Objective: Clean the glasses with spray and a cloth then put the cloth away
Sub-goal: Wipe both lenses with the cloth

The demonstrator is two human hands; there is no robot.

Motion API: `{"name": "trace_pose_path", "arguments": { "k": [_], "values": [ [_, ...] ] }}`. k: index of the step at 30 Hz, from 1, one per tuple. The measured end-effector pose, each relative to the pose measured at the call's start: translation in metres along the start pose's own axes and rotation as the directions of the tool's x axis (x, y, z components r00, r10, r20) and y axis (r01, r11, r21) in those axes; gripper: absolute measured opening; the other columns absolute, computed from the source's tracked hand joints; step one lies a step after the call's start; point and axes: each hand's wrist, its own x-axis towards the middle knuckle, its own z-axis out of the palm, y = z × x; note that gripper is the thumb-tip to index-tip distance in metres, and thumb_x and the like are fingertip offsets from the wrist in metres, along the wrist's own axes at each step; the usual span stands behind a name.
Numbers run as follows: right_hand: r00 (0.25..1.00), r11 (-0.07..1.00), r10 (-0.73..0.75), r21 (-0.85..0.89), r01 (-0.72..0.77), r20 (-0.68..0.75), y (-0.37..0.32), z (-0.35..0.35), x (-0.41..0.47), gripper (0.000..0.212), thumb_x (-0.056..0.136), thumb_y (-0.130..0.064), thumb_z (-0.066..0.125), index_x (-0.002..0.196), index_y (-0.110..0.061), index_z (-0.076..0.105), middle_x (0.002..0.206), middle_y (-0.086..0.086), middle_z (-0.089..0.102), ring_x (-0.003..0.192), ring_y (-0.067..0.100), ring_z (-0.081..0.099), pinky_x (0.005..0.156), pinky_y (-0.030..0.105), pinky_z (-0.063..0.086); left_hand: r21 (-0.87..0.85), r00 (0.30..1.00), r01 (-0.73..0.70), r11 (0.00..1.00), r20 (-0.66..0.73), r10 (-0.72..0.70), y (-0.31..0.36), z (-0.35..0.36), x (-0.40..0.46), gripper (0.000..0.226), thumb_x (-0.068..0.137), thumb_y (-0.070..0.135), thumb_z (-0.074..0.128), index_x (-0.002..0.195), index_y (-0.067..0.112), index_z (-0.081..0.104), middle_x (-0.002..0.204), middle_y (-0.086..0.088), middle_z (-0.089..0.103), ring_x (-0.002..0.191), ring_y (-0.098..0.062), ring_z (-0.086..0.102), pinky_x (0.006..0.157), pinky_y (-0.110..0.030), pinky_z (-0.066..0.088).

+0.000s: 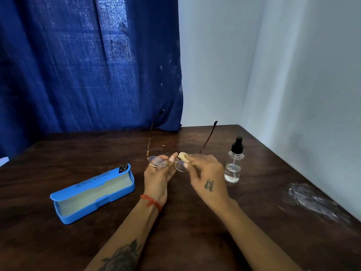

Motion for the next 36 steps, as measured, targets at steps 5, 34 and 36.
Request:
{"name": "trace_pose_path", "arguments": {
  "k": [5, 34, 36],
  "values": [
    [0.972, 0.975, -0.115, -0.165, 0.151, 0.206, 0.002, 0.014, -0.005, 0.030, 0.084, -0.015, 0.065, 0.112, -0.008, 0.065, 0.108, 0.007, 0.068, 0.091, 0.022, 0.050, 0.079, 0.027, 0.044, 0.042, 1.000, -0.017, 0.999, -0.014, 0.018, 0.000, 0.000, -0.002, 0.014, 0.077, 0.004, 0.063, 0.082, 0.016, 0.057, 0.097, -0.006, 0.073, 0.091, -0.015, 0.069, 0.073, -0.024, 0.057],
    [0.963, 0.956, -0.173, -0.199, 0.215, 0.208, -0.001, 0.010, -0.006, 0.034, 0.079, -0.006, 0.066, 0.113, -0.005, 0.063, 0.106, 0.009, 0.070, 0.089, 0.026, 0.058, 0.076, 0.039, 0.052, -0.005, 1.000, -0.020, 1.000, -0.014, 0.020, -0.001, -0.002, 0.001, 0.017, 0.072, 0.004, 0.066, 0.085, 0.012, 0.059, 0.098, -0.009, 0.071, 0.092, -0.016, 0.069, 0.071, -0.023, 0.057],
    [0.970, 0.950, -0.156, -0.240, 0.198, 0.186, -0.002, 0.010, -0.006, 0.028, 0.077, -0.003, 0.068, 0.104, -0.003, 0.066, 0.095, 0.011, 0.072, 0.080, 0.028, 0.060, 0.072, 0.035, 0.052, -0.018, 1.000, -0.015, 1.000, -0.004, 0.015, -0.001, -0.002, 0.002, 0.019, 0.068, 0.007, 0.066, 0.084, 0.013, 0.059, 0.096, -0.006, 0.074, 0.094, -0.016, 0.068, 0.069, -0.022, 0.056]
  ]
}}
